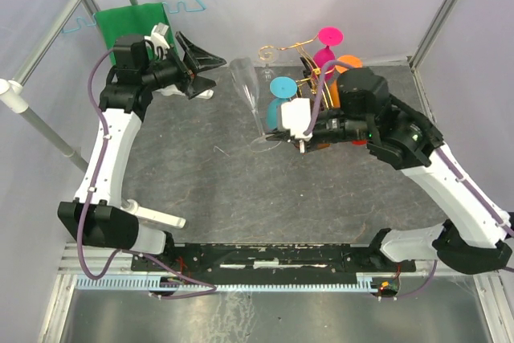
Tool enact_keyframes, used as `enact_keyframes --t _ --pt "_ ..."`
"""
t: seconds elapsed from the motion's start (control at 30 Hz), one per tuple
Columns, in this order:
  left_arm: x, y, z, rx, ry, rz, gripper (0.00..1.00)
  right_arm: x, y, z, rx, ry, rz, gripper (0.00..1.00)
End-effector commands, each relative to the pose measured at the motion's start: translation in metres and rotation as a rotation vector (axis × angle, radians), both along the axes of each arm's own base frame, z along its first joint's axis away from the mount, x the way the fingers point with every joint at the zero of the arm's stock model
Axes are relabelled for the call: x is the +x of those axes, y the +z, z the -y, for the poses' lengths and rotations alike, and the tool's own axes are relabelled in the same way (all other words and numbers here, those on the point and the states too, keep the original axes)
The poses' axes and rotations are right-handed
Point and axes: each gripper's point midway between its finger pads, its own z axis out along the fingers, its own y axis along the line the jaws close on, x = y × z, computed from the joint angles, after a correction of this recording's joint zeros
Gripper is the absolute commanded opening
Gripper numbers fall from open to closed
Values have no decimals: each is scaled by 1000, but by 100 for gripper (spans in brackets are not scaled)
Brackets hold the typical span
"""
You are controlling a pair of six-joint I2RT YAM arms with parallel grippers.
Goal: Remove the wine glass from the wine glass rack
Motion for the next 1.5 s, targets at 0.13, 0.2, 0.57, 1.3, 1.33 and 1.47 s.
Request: enact_keyframes --t 0.13,0.2,0.57,1.3,1.33,1.47 --pt "-42 26 8 -71 -106 41 99 9 -4 -27 -94 15 218 1" --pt "-46 29 8 -68 -107 50 99 8 -5 -31 -89 25 221 1" --pt "-58 14 12 -66 -120 11 99 12 -4 -48 -75 29 235 1" --pt "-48 -12 8 55 -49 28 83 10 -11 -80 -56 19 186 1" --pt "-48 -12 7 57 -46 30 83 10 -10 -80 -52 13 185 1" --pt "-48 -13 5 67 -32 39 84 13 -8 -82 -42 -14 173 1"
